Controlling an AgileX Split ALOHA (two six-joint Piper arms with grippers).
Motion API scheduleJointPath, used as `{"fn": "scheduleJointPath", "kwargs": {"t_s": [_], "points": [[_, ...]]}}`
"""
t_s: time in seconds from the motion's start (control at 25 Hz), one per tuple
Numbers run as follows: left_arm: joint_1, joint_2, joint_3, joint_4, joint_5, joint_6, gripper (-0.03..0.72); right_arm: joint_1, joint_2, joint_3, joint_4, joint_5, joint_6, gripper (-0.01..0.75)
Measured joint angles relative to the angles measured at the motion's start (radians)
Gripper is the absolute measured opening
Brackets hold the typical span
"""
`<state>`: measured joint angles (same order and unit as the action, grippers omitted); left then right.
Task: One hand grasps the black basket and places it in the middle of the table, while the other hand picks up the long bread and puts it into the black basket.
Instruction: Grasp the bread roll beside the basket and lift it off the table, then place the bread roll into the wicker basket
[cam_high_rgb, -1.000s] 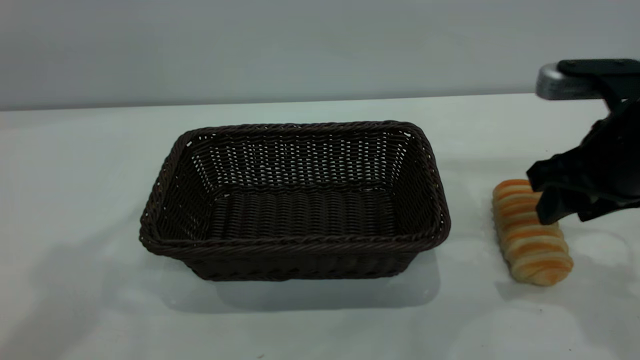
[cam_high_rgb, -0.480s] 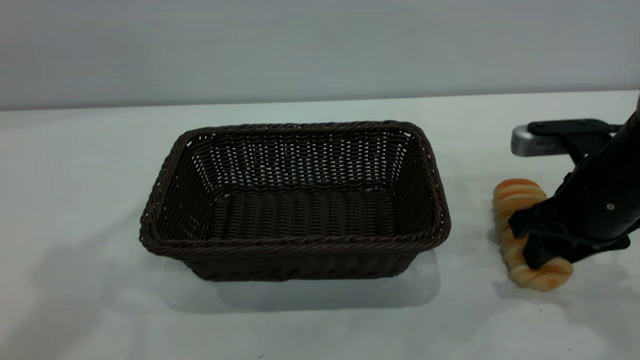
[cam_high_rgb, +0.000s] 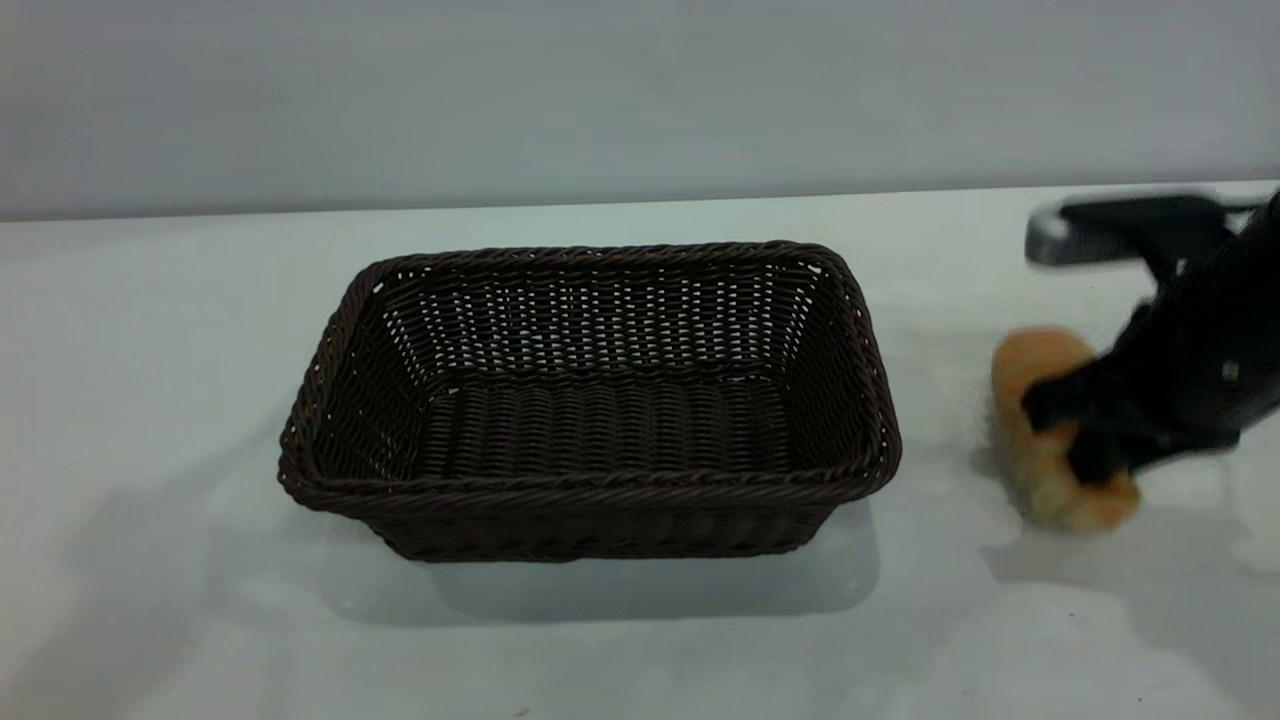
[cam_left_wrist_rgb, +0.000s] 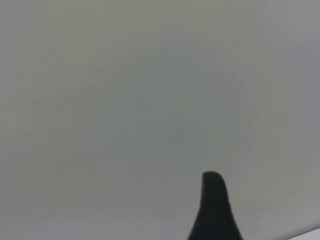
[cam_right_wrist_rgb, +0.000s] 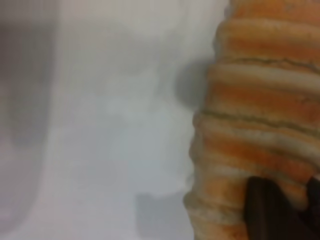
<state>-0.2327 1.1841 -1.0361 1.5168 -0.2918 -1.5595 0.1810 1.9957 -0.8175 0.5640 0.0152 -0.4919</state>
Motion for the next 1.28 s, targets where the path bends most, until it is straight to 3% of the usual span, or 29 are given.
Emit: {"fn": "scheduleJointPath", "kwargs": {"t_s": [0.32, 0.6, 0.72, 1.0, 1.12, 1.28], "points": [[0.000, 0.000, 0.000, 0.001, -0.028, 0.000, 0.594, -0.014, -0.262, 0.002, 0.000, 0.022, -0.027, 0.037], [0.000, 0.000, 0.000, -0.009, -0.103, 0.000, 0.594, -0.006, -0.445, 0.009, -0.002, 0.133, -0.045, 0.035], [0.000, 0.000, 0.000, -0.013, -0.126, 0.000, 0.594, 0.063, -0.473, 0.009, -0.002, 0.167, -0.054, 0.035], [0.000, 0.000, -0.001, -0.028, -0.173, 0.000, 0.594, 0.341, -0.410, 0.009, 0.043, 0.118, -0.064, 0.035], [0.000, 0.000, -0.002, -0.029, -0.173, 0.007, 0.594, 0.384, -0.348, 0.009, 0.055, 0.090, -0.064, 0.035], [0.000, -0.015, -0.002, -0.029, -0.133, 0.032, 0.594, 0.389, -0.263, -0.003, 0.075, 0.075, -0.064, 0.035]]}}
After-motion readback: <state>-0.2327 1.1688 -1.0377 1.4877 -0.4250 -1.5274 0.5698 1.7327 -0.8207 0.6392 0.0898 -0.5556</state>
